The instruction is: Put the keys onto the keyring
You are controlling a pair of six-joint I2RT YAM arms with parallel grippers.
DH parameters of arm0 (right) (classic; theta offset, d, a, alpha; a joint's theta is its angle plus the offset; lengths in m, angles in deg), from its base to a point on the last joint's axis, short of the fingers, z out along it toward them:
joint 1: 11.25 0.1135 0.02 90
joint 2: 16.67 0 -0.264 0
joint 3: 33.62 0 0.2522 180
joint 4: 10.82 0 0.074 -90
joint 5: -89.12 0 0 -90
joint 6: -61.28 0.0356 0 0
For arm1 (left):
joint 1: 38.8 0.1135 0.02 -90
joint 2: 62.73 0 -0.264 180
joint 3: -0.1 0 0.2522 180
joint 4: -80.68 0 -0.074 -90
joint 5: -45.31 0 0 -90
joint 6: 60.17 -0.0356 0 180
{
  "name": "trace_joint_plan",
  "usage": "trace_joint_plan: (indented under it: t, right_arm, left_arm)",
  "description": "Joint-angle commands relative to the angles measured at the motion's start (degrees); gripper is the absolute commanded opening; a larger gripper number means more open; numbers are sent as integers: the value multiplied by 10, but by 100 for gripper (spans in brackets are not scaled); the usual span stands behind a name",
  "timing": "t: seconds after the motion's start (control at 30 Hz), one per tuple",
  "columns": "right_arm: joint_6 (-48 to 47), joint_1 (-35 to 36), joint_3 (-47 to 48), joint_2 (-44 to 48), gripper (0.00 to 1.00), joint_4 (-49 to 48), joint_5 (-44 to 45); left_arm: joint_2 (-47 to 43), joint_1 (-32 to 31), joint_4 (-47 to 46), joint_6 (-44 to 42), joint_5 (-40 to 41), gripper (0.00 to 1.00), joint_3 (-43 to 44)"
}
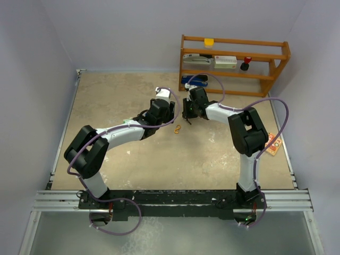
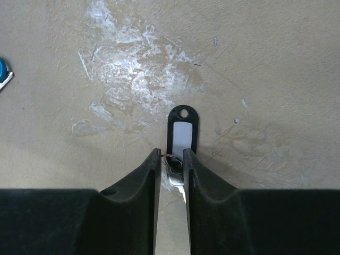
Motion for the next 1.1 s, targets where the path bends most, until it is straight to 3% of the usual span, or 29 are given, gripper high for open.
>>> trace_joint_plan:
  t: [0.0, 0.33, 1.07]
  right_arm:
    - [-10, 3, 13, -9, 24, 8, -5]
    - [-15, 3, 8, 3, 0, 16, -6]
    - [5, 3, -105, 182, 0, -63, 11]
  left_arm:
    - [-11, 2, -10, -4, 7, 58, 11]
    - [-10, 2, -9, -4, 8, 58, 11]
    - [-6, 1, -21, 2, -10, 58, 7]
